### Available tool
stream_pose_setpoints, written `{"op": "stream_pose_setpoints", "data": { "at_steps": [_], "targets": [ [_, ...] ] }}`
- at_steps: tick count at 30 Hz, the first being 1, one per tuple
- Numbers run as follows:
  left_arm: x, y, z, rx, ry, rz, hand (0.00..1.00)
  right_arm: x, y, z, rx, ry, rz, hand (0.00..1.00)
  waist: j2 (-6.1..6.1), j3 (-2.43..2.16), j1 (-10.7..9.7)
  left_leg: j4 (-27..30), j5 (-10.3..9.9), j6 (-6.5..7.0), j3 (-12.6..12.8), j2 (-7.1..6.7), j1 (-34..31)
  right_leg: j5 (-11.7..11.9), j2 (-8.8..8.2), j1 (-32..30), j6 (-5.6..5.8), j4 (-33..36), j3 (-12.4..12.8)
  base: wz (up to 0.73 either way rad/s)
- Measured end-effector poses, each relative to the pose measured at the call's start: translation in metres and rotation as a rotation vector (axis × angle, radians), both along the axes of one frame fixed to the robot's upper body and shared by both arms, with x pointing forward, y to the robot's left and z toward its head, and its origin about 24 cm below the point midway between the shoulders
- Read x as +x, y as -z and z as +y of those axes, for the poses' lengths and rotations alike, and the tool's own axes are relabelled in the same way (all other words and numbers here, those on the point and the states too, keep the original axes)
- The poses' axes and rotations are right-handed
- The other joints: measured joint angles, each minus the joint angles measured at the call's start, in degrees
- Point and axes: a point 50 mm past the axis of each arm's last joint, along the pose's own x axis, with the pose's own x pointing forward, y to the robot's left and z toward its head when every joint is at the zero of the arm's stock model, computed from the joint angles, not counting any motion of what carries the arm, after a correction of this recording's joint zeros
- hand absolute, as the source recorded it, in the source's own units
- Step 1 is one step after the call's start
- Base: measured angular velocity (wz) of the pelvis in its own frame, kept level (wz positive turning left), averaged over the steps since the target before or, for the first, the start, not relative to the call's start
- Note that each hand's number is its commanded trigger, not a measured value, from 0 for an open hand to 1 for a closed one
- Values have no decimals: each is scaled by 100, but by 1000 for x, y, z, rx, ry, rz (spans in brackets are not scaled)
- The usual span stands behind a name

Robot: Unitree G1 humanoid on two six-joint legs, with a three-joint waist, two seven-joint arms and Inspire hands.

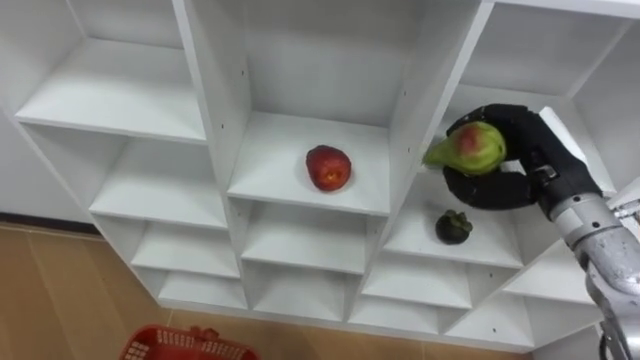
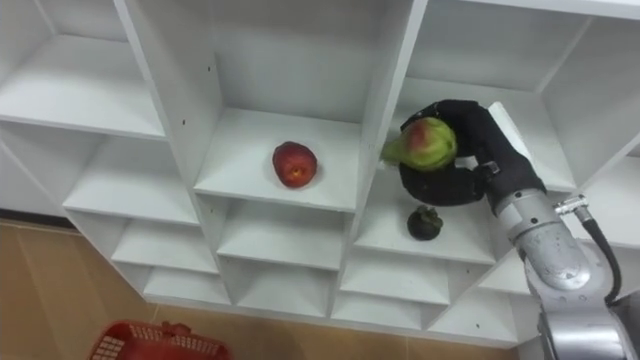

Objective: Collect fruits from the closet

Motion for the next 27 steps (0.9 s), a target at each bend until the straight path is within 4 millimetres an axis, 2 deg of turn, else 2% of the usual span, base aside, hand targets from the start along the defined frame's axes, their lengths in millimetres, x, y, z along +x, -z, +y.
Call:
{"op": "stream_pose_setpoints", "data": {
  "at_steps": [4,15,18,19,23,27],
  "targets": [
    [2,0,-2,-5,3,-8,100,-5,-8,13,29,-43,-45,100,137,-7,-47,-4,0,0,3,3,8,0,0,-24,0,30,-6,-5],
    [7,1,-8,-22,12,-17,100,-13,-24,37,72,-135,-116,100,158,-33,-67,73,-1,2,2,5,-142,9,-1,-108,-13,41,4,0],
    [16,0,-11,-20,34,-35,100,-19,-12,48,90,-171,-71,100,175,-23,-65,93,-1,1,3,15,-160,15,5,-155,-21,62,7,0],
    [20,0,-14,-20,41,-44,100,-22,-8,53,93,-184,-52,100,204,-4,-61,93,-1,1,11,16,-169,15,4,-190,-21,104,21,-5],
    [37,-3,-21,-25,71,-88,100,-26,0,62,81,-218,-21,100,264,20,-48,113,2,7,73,18,-330,16,1,-404,-23,202,124,-10],
    [46,-4,-30,-34,118,-102,100,-27,10,65,69,-228,22,100,258,21,-53,112,5,11,96,16,-366,16,3,-484,-23,231,169,-6]
  ]
}}
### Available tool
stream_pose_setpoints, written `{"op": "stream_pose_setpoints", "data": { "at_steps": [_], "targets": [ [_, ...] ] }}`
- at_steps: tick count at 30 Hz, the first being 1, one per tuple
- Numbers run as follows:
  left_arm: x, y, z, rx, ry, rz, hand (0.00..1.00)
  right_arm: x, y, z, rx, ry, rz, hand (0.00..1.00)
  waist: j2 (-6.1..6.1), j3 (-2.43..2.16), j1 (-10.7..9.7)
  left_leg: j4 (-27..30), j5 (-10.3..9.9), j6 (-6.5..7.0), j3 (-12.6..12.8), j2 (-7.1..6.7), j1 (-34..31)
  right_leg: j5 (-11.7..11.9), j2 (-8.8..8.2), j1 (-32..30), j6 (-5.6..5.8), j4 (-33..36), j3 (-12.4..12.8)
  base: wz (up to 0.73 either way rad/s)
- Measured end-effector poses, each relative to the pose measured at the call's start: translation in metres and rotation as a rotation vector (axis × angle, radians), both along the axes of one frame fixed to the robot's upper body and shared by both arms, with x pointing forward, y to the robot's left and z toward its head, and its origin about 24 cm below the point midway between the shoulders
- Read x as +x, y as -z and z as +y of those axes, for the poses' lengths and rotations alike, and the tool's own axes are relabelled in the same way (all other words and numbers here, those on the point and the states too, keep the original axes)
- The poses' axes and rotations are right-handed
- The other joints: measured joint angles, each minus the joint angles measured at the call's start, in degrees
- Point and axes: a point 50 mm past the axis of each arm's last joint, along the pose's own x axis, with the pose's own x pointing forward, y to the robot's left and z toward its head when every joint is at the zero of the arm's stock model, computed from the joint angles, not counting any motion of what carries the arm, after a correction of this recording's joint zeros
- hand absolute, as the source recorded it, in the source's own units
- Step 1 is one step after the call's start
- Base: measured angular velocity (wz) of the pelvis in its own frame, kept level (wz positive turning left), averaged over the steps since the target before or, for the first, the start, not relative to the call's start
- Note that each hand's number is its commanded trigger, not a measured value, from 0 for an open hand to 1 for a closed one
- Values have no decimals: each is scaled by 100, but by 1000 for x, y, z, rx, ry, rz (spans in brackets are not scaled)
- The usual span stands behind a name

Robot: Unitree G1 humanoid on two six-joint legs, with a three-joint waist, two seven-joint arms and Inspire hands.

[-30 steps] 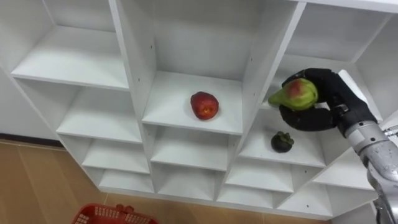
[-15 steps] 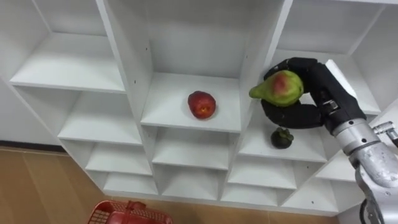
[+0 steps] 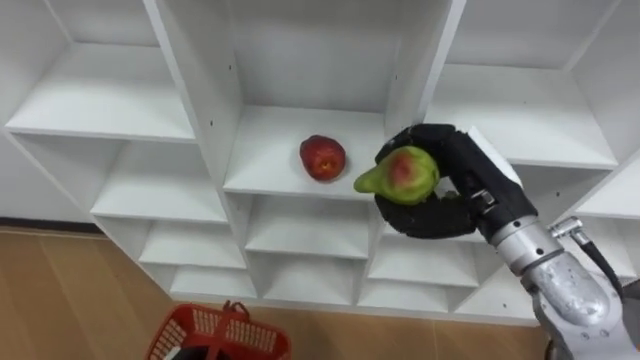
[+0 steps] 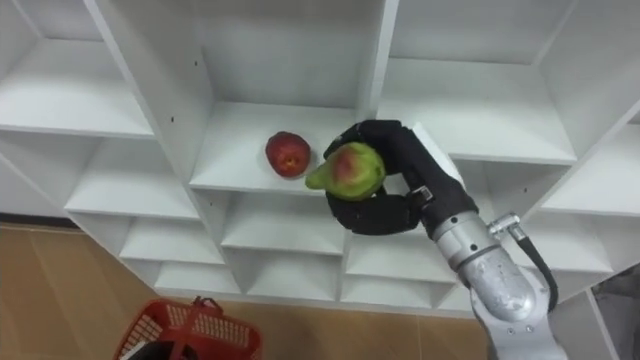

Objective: Collect fruits from the closet

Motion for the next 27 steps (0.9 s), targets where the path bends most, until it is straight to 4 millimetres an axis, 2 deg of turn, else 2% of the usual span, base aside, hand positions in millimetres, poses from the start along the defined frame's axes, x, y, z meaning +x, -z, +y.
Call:
{"op": "stream_pose_setpoints", "data": {
  "at_steps": [2,7,11,15,26,27],
  "targets": [
    [6,-1,-5,-10,14,-15,100,-1,5,3,1,-16,23,100,-20,-8,-9,5,6,5,14,1,-45,0,-2,-74,0,33,1,-6],
    [24,-8,-13,-54,17,-90,100,-6,12,11,9,-57,60,100,-124,12,-24,84,6,6,14,0,-135,0,-13,-146,0,83,2,0],
    [47,-23,-23,-90,66,-188,100,-7,25,12,14,-44,105,100,-132,10,-19,124,14,19,4,-3,-261,9,-21,-251,-12,99,0,1],
    [61,-34,-33,-121,91,-269,100,-7,36,9,-1,-25,145,100,-120,15,-3,181,14,19,-17,2,-403,16,-20,-376,-23,121,-21,0],
    [70,-43,-46,-231,129,-305,100,-1,46,15,-52,-37,173,100,-124,28,21,243,19,22,-25,0,-696,17,-26,-696,-25,182,1,-1],
    [72,-45,-48,-248,132,-313,100,0,45,16,-52,-38,169,100,-113,40,15,273,19,22,-26,0,-746,19,-28,-727,-27,187,-9,5]
  ]
}}
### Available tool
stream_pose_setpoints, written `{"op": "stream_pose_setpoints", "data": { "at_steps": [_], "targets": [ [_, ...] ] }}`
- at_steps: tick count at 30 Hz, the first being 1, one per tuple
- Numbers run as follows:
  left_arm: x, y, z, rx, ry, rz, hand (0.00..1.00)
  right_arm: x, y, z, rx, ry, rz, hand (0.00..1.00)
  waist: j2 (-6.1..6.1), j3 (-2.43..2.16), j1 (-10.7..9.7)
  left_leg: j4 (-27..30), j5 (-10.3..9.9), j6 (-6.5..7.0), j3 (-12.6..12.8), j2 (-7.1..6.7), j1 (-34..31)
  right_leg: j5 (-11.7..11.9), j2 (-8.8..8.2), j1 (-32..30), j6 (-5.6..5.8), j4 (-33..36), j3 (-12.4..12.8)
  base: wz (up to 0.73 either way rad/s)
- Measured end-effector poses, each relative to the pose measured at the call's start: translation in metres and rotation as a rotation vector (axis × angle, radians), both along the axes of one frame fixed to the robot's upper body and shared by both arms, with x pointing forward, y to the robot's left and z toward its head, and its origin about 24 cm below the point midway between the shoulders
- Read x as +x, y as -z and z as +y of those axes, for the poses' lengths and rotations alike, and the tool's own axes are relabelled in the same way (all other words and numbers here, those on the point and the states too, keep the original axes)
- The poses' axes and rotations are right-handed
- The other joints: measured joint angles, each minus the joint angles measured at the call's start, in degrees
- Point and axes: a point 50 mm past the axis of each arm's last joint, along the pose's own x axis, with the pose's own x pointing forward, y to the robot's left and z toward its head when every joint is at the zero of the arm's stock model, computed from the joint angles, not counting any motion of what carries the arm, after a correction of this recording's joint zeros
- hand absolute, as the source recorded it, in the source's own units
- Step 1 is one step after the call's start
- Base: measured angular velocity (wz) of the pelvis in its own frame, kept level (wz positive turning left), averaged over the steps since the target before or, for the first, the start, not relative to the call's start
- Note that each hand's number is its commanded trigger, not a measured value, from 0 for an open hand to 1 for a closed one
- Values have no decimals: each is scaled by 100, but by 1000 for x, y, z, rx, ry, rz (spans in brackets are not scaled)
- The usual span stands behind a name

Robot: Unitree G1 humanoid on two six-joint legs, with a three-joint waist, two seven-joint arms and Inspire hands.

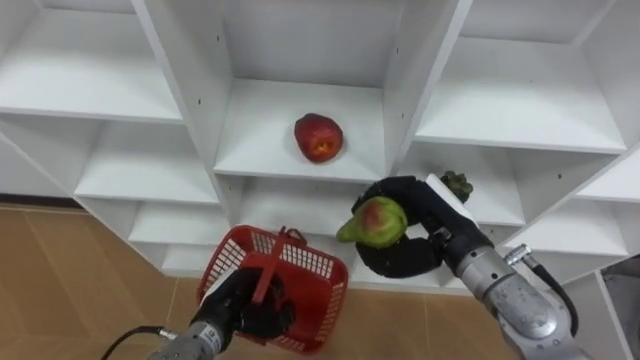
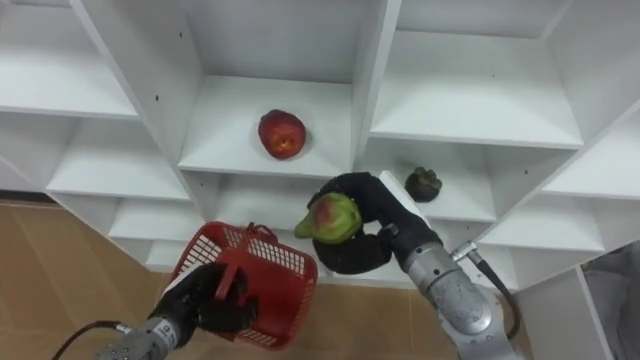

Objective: Collect fruits from the closet

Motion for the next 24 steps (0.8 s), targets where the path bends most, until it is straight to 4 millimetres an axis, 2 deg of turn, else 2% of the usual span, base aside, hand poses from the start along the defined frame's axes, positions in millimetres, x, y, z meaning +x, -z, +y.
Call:
{"op": "stream_pose_setpoints", "data": {
  "at_steps": [3,7,10,15,24],
  "targets": [
    [5,-8,-5,-26,38,-37,100,1,-1,0,3,0,-6,100,23,11,13,11,0,0,0,5,-58,1,0,-59,-2,23,2,1],
    [17,-31,-13,-100,67,-146,100,1,0,2,4,-9,2,100,67,38,8,11,0,0,9,2,-72,1,-11,-96,-2,67,4,0],
    [22,-42,-18,-152,86,-188,100,-1,3,5,2,-32,18,100,80,36,10,13,1,2,27,2,-83,0,-17,-131,-2,107,9,-3],
    [23,-46,-23,-212,106,-197,100,-2,11,1,23,-18,64,100,81,34,25,39,2,4,39,0,-109,0,-30,-163,-3,119,65,-1],
    [24,-52,-25,-218,138,-216,100,-2,11,-3,60,-10,78,100,72,29,93,108,3,5,89,1,-152,-2,-38,-250,-4,202,145,-4]
  ]
}}
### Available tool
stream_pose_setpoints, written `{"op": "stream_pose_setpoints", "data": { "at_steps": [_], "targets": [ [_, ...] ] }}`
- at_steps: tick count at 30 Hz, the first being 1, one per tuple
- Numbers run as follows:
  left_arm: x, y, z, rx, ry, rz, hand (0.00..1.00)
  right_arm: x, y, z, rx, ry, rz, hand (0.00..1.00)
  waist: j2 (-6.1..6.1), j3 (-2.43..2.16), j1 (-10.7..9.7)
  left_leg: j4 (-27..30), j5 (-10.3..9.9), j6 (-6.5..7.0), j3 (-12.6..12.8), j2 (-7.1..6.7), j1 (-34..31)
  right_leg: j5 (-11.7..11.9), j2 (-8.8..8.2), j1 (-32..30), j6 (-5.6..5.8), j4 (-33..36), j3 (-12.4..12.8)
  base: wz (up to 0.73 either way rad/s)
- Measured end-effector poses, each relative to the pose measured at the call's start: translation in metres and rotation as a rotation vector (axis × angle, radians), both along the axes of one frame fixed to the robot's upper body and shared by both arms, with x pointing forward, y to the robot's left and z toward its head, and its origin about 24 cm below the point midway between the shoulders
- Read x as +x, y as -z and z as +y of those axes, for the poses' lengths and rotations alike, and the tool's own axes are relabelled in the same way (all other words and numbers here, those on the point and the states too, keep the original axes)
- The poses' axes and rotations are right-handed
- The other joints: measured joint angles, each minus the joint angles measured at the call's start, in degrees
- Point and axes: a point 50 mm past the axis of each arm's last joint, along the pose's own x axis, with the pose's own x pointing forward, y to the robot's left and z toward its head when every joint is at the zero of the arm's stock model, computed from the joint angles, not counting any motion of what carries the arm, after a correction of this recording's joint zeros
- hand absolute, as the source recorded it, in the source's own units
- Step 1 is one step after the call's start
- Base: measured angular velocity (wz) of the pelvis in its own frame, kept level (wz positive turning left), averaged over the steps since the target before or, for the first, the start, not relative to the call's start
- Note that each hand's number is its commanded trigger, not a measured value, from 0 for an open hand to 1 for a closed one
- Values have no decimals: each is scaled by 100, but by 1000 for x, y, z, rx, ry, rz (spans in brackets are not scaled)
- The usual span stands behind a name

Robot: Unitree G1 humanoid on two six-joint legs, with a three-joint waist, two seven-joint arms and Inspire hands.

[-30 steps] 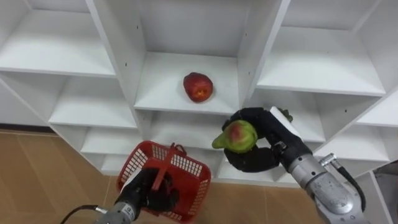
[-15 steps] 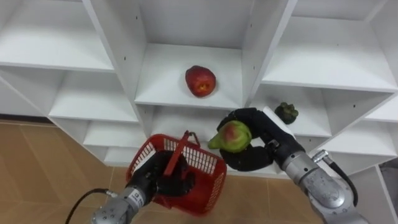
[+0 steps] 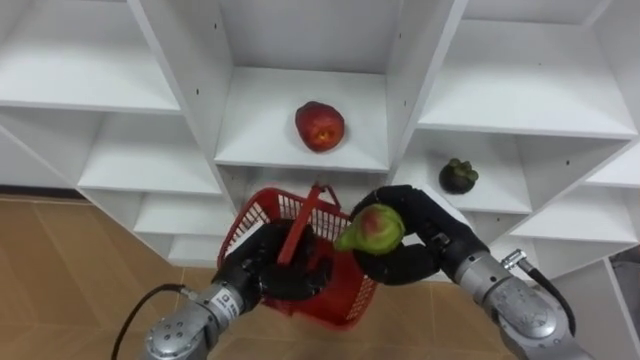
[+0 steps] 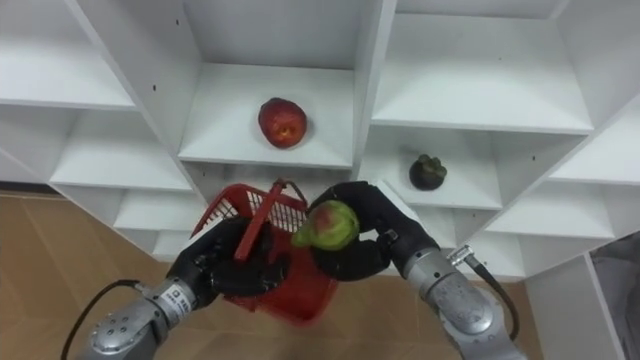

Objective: Collect fruits from the closet

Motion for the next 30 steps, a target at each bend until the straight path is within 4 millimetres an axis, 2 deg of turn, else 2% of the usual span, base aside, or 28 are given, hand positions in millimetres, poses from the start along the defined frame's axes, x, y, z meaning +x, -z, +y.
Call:
{"op": "stream_pose_setpoints", "data": {
  "at_steps": [9,16,17,18,19,30],
  "targets": [
    [0,-1,2,-30,6,4,100,-2,2,2,-17,-21,8,100,-8,-5,47,88,0,0,16,13,-27,3,-2,21,-4,4,-2,1],
    [2,-10,1,-34,36,-32,100,-2,2,-1,-29,-20,7,99,1,-5,65,91,0,0,13,18,-27,6,-9,22,-9,8,-2,0],
    [2,-10,2,-45,39,-27,100,-2,2,-1,-30,-20,7,84,6,-5,64,91,0,0,13,18,-26,6,-7,22,-9,6,-1,0],
    [2,-10,2,-49,42,-25,100,-2,2,0,-31,-20,7,30,10,-4,62,91,0,0,13,18,-26,6,-6,22,-9,5,0,0],
    [1,-10,2,-56,47,-22,100,-2,2,0,-35,-21,7,0,14,-6,60,90,0,0,12,18,-26,6,-6,19,-9,7,0,0],
    [3,-24,-4,-84,127,-77,100,-4,6,0,-46,-31,27,0,12,-6,67,97,0,0,3,16,-42,6,-17,-15,-9,48,-18,0]
  ]
}}
